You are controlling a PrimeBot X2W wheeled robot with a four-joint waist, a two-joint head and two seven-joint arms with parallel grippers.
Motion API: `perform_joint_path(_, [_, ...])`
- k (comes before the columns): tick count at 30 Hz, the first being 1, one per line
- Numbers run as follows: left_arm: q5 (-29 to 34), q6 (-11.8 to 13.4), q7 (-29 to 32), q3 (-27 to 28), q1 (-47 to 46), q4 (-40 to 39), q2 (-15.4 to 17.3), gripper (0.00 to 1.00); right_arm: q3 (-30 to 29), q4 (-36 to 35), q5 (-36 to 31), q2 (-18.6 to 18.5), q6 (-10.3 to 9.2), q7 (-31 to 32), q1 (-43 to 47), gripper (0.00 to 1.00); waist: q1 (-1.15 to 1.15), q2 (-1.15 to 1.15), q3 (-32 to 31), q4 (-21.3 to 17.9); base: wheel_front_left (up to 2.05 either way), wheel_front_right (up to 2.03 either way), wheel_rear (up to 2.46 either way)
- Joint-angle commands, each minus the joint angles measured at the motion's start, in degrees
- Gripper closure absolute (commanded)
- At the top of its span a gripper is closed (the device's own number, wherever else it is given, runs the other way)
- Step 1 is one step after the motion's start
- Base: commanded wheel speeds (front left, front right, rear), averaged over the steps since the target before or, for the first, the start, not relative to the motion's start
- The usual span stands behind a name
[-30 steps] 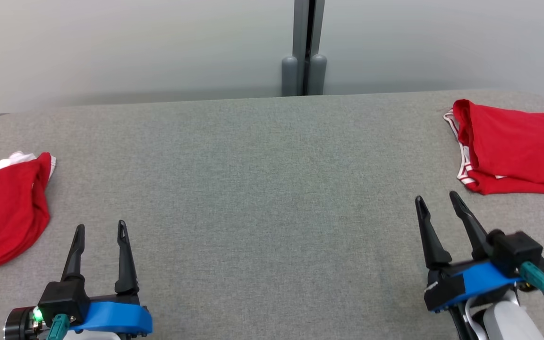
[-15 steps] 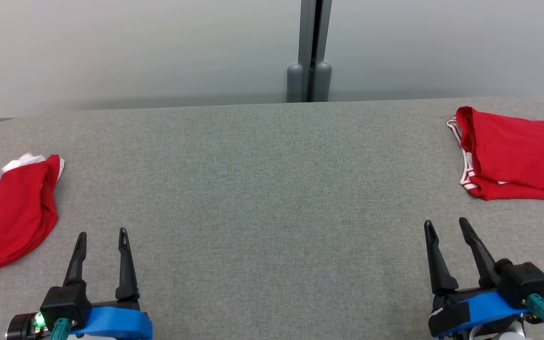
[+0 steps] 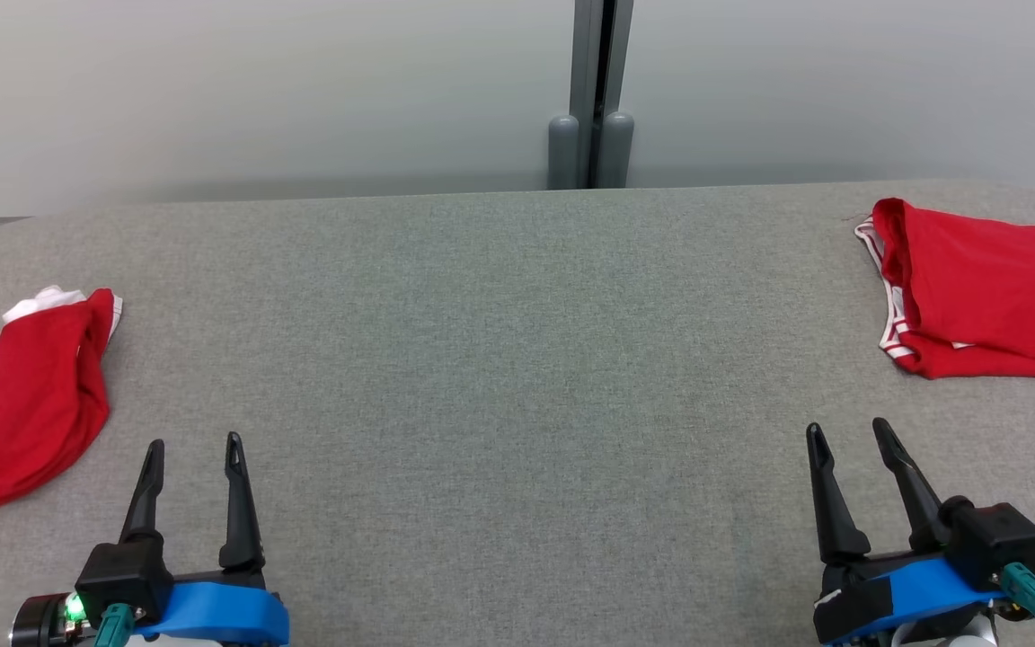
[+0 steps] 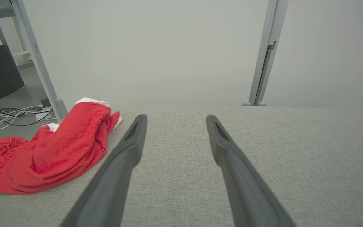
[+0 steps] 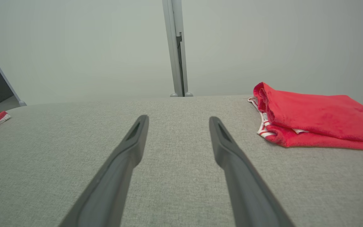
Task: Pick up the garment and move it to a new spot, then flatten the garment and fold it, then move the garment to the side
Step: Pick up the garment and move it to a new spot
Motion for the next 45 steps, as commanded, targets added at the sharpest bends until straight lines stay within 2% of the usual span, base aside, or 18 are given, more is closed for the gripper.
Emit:
perform_joint_path(1, [0.12, 0.09, -0.24, 0.11, -0.8, -0.18, 0.21, 0.0, -0.05, -0.17, -0.19, 0.15, 0.01, -0.08, 0.31, 0.0, 0.0, -0.01, 0.06, 0.2, 0.0, 0.0, 0.0])
perform_joint_path(12, [-0.4, 0.65, -0.19, 0.97, -1.1, -0.2, 0.11, 0.0, 0.39, 0.06, 0.23, 0.18, 0.01, 0.12, 0.54, 0.0, 0.0, -0.01, 0.56, 3.55, 0.0, 0.0, 0.0])
perform_joint_path(38, [-1.34, 2.36, -0.19, 2.84, 0.55, -2.28, 0.52, 0.0, 1.14, 0.26, -0.5, 0.15, 0.01, 0.87, -0.49, 0.0, 0.0, -0.01, 1.88, 20.92, 0.0, 0.0, 0.0])
perform_joint_path(45, [-1.95, 2.31, -0.19, 3.66, 1.51, -2.26, 0.52, 0.0, 1.17, -0.15, -0.88, 0.12, 0.01, 1.34, -0.79, 0.0, 0.0, -0.01, 2.02, 23.84, 0.0, 0.0, 0.0])
